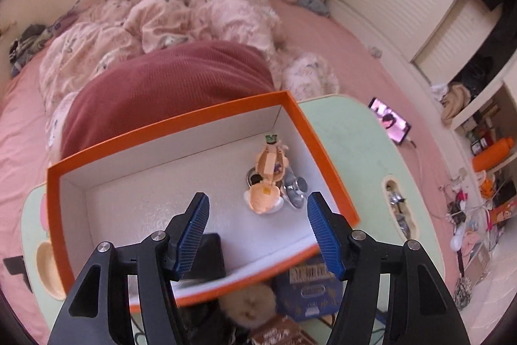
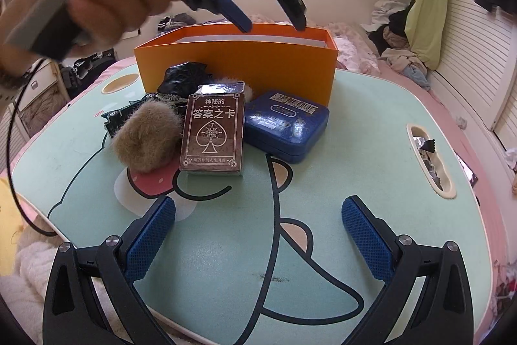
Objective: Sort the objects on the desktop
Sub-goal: 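Grasp the egg-shaped figurine in the box with the left tool, place it on the table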
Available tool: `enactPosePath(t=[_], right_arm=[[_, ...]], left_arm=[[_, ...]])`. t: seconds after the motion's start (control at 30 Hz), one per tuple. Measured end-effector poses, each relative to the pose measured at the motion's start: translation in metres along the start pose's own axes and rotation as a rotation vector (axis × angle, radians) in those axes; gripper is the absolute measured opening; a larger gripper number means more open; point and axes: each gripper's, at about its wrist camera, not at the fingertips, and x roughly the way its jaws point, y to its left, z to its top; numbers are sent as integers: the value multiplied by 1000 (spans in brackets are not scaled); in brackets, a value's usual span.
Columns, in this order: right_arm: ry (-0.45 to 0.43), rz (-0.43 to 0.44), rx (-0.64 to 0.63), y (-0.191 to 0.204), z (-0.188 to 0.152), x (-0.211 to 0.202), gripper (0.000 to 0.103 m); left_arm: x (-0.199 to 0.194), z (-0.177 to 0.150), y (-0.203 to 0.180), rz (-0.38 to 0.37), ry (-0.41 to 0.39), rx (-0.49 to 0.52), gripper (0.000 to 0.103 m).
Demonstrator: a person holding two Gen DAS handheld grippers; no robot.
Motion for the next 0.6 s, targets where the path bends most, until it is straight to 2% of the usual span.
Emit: enactPosePath(t=[0.1,0.23,0.27,0.33,0.37,0.47,0.6], right_arm=[[-2,-2,4,0,0,0,102],[-7,-15,21,1,0,-1,102],[-8,-18,26,1,0,-1,102],[-8,-17,30,0,-1,-1,102],[-10,-20,33,0,-1,-1,102],[-12,-22,34,-1,0,-1,102],[-13,-28,39,-1,0,-1,102]], left_arm=[[36,14,2,-25,100,-65,62],[60,24,5,-35,113,-124,59],[61,24,6,-28,108,-127,55],[60,24,3,30,118,-107,29],[58,23,3,52,112,-92,26],[51,16,10,12,91,-72,26],[10,4,23,-44,-37,-68,26]])
